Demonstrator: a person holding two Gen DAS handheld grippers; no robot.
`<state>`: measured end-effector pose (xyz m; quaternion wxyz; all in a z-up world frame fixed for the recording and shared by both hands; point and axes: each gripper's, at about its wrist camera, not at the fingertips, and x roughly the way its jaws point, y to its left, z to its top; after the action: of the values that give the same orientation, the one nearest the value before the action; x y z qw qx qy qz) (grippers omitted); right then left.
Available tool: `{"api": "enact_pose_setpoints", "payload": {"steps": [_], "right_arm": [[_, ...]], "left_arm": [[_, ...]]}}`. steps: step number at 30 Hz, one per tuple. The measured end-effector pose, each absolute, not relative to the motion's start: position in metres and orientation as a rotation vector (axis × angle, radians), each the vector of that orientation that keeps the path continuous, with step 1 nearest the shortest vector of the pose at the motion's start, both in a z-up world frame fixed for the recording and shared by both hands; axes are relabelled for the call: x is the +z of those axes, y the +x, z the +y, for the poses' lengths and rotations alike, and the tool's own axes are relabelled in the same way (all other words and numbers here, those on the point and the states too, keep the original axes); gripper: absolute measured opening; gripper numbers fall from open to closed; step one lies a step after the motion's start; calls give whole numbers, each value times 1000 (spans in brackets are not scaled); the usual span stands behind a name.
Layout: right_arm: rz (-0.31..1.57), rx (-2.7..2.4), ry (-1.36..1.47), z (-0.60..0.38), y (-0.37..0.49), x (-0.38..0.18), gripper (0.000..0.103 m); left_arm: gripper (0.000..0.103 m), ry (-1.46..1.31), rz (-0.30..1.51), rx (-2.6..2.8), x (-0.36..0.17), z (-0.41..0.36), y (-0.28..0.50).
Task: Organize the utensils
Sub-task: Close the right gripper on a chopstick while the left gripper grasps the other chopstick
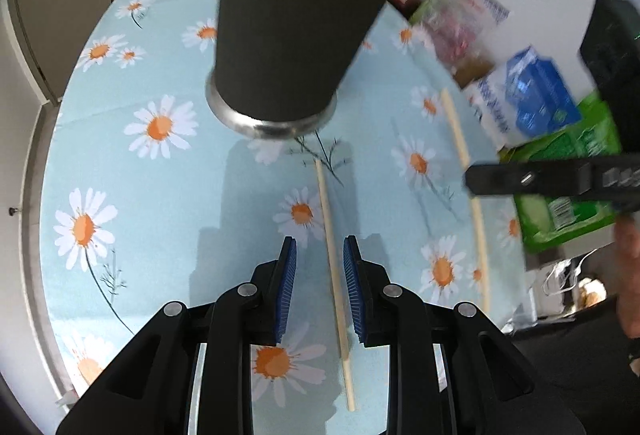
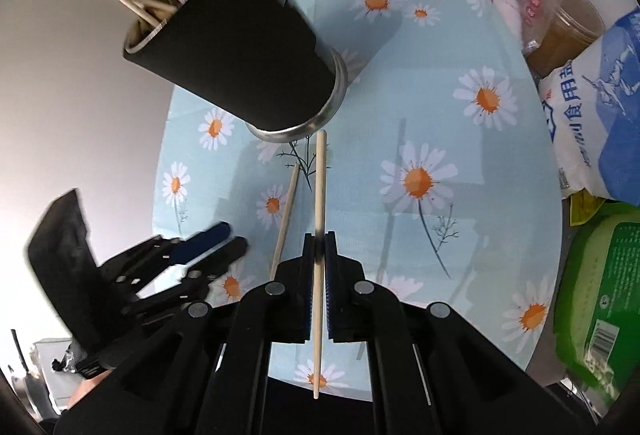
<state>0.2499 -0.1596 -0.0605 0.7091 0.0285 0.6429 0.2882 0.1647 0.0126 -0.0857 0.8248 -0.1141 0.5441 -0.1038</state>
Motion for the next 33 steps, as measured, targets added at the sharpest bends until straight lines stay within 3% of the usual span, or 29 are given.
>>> {"api": "enact_pose_setpoints", "payload": {"steps": [25,29,33], "right_arm": [[1416,794,201,-220,264,-62,6],[1418,813,202,-218,266,-65,6],[1423,816,192,-216,266,-68,6]], "left_arm": [[22,-36,1333,-55,-112,-39,193],[5,-43,1337,-38,-112,-39,193],[4,-44,1333,-33,-111,-43,193]]}}
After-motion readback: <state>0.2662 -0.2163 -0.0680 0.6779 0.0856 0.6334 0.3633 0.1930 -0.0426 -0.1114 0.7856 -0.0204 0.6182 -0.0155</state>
